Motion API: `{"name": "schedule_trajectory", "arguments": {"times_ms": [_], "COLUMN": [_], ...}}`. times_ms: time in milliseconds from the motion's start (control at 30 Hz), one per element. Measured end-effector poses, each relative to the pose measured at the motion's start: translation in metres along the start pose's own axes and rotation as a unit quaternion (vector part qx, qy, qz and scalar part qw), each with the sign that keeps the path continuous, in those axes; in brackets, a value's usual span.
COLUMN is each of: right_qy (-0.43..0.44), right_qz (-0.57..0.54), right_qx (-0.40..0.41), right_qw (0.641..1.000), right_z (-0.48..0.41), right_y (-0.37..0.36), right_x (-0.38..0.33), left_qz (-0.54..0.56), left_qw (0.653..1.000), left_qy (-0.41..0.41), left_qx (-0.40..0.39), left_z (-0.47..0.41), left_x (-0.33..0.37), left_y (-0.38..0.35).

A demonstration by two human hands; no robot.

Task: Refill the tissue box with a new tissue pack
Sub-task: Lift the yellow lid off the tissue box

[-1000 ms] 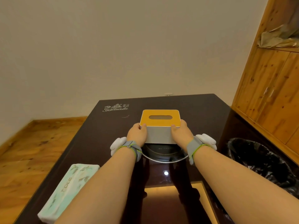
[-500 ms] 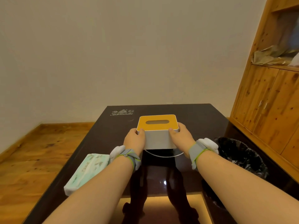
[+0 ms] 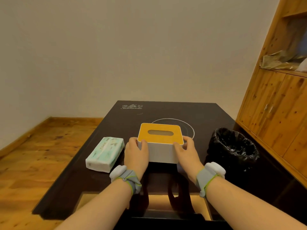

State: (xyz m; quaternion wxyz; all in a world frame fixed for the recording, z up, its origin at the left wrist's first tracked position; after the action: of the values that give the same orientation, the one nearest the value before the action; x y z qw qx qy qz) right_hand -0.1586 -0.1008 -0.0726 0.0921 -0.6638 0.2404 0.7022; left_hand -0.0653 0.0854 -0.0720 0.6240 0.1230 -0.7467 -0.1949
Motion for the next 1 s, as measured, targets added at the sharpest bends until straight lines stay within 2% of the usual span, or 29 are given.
{"name": "schedule_trajectory", "arguments": {"times_ms": [233,567,733,867,933,1000], "right_qy": [0.001,0.004,0.012,-0.012,-0.033,-0.059], "right_qz": [0.020,0.056,0.073,0.004,-0.036,-0.056], "right_qx": [0.054,0.033,0.071,0.054,-0.001,-0.041], "right_qw": [0.998,0.998,0.995,0.998,0.999,0.996], "right_z": [0.023,0.028,0.020,0.006,-0.002,-0.010], "right_y": [0.013,0.014,0.026,0.033,0.030,0.026], "right_x": [0.010,0.025,0.031,0.035,0.034,0.035], "left_qz": [0.002,0.016,0.055,0.061,0.006,-0.087], "left_qw": [0.999,0.998,0.996,0.997,0.994,0.976], "left_qy": [0.008,0.012,0.032,-0.032,-0.072,-0.088], "left_qx": [-0.038,-0.054,-0.058,-0.039,-0.082,-0.177], "left_z": [0.029,0.030,0.011,-0.018,-0.032,-0.042], "left_x": [-0.008,-0.022,-0.034,-0.006,0.015,0.028], "left_y": [-0.007,-0.012,-0.005,0.001,-0.006,-0.023]}}
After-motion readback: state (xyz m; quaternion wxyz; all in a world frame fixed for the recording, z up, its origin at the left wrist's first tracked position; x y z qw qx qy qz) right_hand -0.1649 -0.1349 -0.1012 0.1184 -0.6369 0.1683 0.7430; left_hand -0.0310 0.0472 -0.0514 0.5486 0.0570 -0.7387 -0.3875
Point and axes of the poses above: each hand's wrist, its own z-axis away from the middle knuckle, its own y-axis out of the back of the hand, x = y × z, the point moved 7 cm from there along -z, towards the middle knuckle, and after that the axes turned 8 degrees about -x, right-handed, at the moved point
